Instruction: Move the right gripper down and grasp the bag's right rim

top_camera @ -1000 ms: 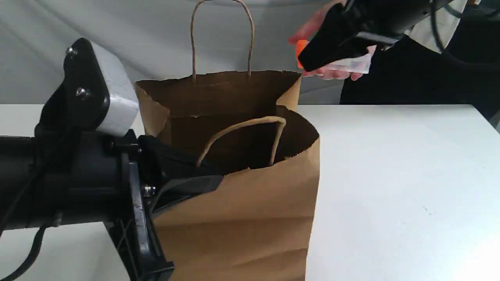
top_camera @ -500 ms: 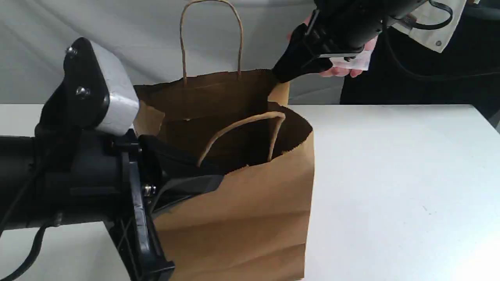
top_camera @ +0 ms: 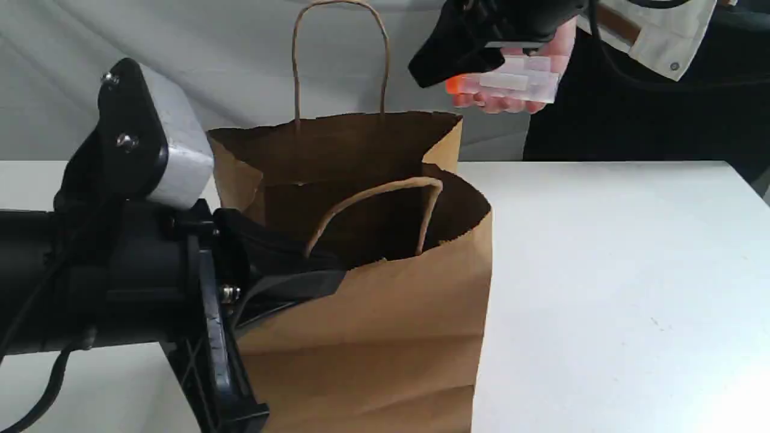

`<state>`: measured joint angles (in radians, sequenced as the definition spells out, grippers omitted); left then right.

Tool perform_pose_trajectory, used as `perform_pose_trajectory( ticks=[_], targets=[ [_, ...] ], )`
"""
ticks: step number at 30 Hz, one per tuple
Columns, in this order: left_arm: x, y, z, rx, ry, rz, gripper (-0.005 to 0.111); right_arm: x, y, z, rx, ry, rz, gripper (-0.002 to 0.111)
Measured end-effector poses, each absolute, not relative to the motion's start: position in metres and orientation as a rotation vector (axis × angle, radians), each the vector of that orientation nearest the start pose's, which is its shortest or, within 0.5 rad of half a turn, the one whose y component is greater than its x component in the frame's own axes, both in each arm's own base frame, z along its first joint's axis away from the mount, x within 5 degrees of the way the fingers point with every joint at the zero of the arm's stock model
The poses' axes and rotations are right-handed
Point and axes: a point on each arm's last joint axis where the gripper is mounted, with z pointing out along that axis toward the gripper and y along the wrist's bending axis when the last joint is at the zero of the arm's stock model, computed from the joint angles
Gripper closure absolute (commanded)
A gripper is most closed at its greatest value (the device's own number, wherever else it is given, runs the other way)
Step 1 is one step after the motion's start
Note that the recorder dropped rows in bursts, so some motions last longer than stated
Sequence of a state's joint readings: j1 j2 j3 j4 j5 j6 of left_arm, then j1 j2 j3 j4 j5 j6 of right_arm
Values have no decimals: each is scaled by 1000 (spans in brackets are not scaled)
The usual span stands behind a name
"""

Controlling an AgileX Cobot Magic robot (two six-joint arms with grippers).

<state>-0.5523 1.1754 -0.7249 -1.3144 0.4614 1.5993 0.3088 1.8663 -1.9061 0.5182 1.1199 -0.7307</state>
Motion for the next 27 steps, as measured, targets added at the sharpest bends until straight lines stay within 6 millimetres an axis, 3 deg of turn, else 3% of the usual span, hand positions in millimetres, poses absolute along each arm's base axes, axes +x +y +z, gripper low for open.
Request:
perform_pose_trajectory(
  ticks=[4, 11, 14, 17, 24, 27],
  targets=[
    [185, -160, 291, 1109, 1738, -606, 107, 387, 166, 350, -1162, 2240, 510, 59],
    [185, -160, 291, 1109, 1738, -606, 107, 394, 169, 335, -1190, 2270, 512, 60],
    [185, -160, 291, 1110, 1738, -607, 107, 396, 172, 329, -1193, 2277, 515, 74],
    [185, -160, 291, 1112, 1738, -609, 107, 397, 173, 327, -1194, 2279, 517, 107],
    [185, -161, 292, 1105, 1737, -614, 107, 397, 175, 328, -1106, 2324, 543, 108],
    [186, -163, 302, 1100, 1708, -642, 107, 397, 175, 328, -1039, 2364, 565, 108]
  ],
)
